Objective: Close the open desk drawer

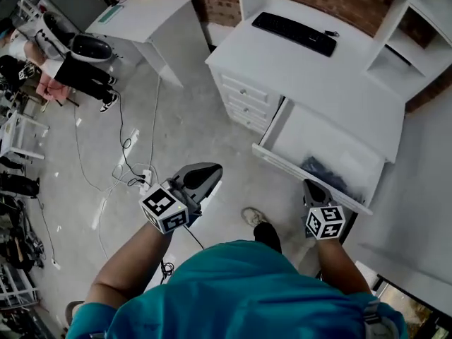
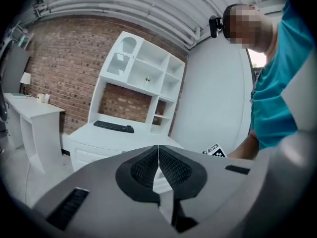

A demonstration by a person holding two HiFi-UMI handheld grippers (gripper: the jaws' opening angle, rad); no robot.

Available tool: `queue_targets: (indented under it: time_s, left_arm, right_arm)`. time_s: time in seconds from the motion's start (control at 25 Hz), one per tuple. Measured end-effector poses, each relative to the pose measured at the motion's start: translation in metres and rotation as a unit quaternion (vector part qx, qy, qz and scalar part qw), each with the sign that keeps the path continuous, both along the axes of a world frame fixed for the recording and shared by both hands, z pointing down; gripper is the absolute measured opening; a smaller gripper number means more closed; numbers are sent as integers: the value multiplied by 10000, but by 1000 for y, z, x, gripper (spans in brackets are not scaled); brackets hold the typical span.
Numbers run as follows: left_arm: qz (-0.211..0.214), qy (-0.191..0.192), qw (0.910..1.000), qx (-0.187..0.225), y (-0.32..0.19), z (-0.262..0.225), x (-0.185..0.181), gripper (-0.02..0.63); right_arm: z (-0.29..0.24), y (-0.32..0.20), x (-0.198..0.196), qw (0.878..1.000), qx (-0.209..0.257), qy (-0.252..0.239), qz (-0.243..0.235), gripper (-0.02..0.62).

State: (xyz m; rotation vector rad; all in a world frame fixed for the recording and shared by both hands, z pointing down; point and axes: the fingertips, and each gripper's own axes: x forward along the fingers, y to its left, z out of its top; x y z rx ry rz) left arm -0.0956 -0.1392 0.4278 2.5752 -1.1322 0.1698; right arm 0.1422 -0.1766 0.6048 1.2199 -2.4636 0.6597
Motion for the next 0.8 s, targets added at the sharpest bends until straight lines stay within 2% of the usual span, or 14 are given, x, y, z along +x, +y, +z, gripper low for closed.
queue_targets:
  time_s: [0.16, 0.36, 0.56, 0.8]
  left_arm:
    - [571, -8, 9983, -118, -17, 16, 49, 17]
    - [1141, -9, 9931, -253, -23, 32, 99, 17]
    - [1440, -83, 9888, -387, -22, 44, 128, 17]
    - [1590, -169, 9859, -500, -26, 54, 141, 17]
  right_arm:
    - [31, 5, 66, 9966, -194, 153, 784, 21]
    - [65, 25, 134, 9857, -510, 351, 1565, 21]
    - [102, 37, 179, 9734, -826, 569, 2062, 23]
    - [126, 22, 202, 9661, -914, 730, 2300, 22]
